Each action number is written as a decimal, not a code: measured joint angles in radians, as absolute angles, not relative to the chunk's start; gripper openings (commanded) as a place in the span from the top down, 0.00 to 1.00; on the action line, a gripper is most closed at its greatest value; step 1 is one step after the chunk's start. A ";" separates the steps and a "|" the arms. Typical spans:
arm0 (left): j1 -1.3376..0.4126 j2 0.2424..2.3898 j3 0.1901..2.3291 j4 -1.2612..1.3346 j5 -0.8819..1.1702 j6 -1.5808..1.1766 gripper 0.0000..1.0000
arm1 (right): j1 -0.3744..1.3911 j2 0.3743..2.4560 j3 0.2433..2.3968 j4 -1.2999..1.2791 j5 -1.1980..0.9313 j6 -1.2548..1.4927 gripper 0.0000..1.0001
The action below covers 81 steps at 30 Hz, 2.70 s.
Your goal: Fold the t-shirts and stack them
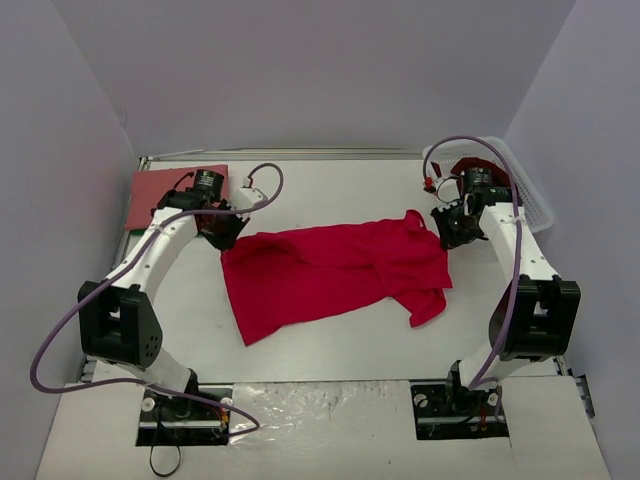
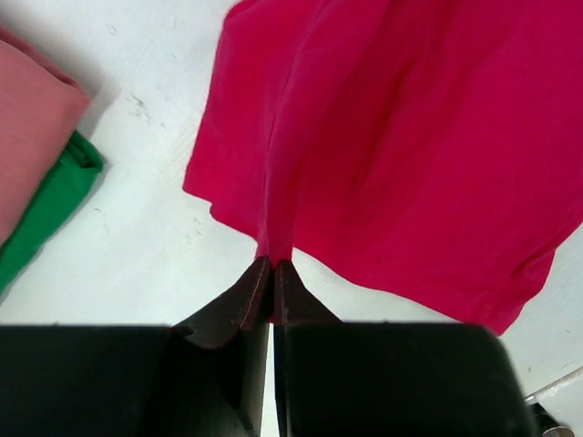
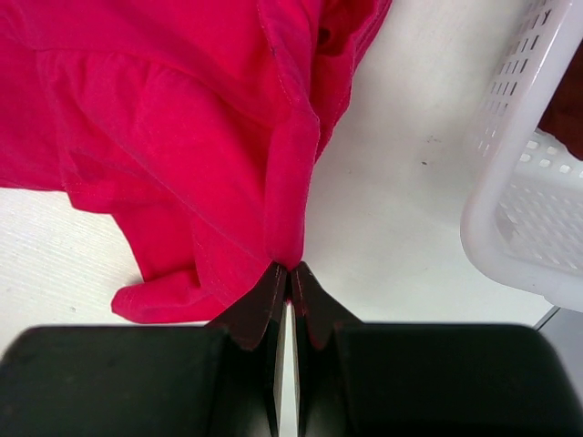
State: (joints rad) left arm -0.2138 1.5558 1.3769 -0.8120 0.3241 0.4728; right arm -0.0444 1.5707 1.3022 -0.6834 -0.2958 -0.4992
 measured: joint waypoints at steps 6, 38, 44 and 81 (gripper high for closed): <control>-0.215 1.581 1.306 -0.809 0.308 0.483 0.98 | -0.044 1.571 1.302 -0.683 -0.297 -0.499 1.00; -0.071 1.141 1.398 -0.720 0.242 0.302 0.98 | -0.046 1.304 1.559 -0.768 -0.350 -0.483 1.00; -0.071 1.393 1.581 -0.722 0.236 0.250 0.98 | -0.046 1.631 1.879 -0.742 -0.356 -0.444 1.00; -0.050 0.847 1.691 -0.871 0.173 0.172 0.98 | -0.141 0.940 2.004 -0.734 -0.346 -0.314 1.00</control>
State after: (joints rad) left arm -0.0502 0.8471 1.6913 -0.8715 0.1726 0.1722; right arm -0.1413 0.9401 2.0037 -0.7338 -0.3458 -0.3138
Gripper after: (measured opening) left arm 0.032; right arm 0.005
